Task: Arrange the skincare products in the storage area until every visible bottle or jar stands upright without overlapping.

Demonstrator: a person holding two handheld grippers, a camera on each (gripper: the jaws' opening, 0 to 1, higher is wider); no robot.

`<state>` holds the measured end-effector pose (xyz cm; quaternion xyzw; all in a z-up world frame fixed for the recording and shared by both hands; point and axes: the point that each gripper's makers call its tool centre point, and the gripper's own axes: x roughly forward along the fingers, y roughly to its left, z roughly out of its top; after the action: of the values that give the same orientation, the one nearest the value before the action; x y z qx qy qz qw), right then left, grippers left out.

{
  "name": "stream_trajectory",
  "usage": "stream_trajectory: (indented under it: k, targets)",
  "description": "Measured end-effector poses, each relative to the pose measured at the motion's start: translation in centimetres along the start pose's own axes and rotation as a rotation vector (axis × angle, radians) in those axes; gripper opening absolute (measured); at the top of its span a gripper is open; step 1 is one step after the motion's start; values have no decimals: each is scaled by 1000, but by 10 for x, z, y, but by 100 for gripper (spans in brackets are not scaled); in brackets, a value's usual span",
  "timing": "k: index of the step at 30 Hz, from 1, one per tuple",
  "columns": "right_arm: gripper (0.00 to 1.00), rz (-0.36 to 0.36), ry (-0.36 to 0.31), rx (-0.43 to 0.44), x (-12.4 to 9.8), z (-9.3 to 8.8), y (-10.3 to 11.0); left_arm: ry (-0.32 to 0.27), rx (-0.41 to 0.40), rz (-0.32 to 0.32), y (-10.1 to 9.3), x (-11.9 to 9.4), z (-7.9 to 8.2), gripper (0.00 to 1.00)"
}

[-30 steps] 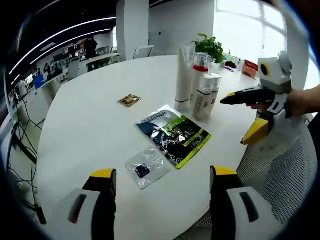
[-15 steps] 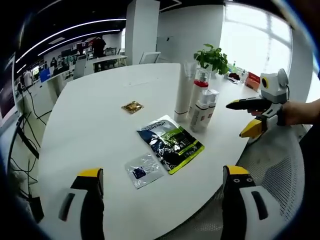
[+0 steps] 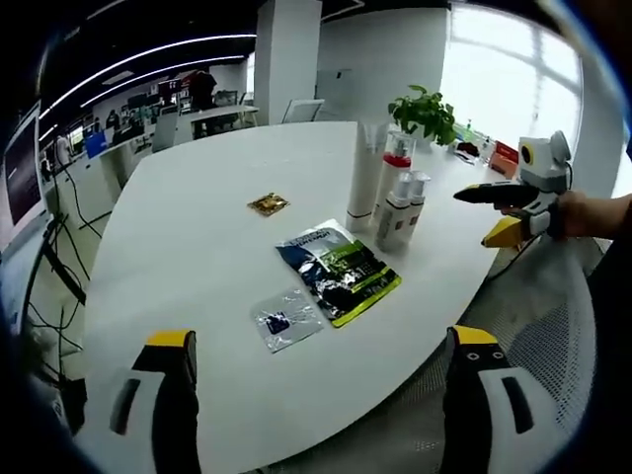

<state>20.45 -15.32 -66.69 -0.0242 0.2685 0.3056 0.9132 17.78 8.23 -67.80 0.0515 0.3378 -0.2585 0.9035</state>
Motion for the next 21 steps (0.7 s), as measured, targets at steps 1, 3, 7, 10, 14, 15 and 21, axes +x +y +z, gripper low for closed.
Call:
stream_trajectory:
  k: [1, 3, 7, 10, 14, 15, 21]
  targets:
    - [99, 1, 1, -9, -1, -1, -2, 1, -3, 1, 0, 0, 0, 99]
    - [99, 1, -1, -11, -1, -3, -4, 5, 0, 3, 0, 1, -1, 99]
    - [99, 4, -3, 7, 0, -1, -3, 14, -2, 1, 0, 3, -1, 99]
    - [99, 2, 3, 21, 0, -3, -4, 18, -4, 2, -1, 4, 0, 99]
    - [98, -3, -1, 30, -2, -2, -4, 30, 0, 1, 1, 9, 1, 99]
    - [98, 0, 0, 35, -2, -3, -4, 32, 1, 0, 2, 10, 1, 99]
    - [98, 7, 16, 34, -2, -5, -3, 32, -4, -5, 3, 17, 10, 99]
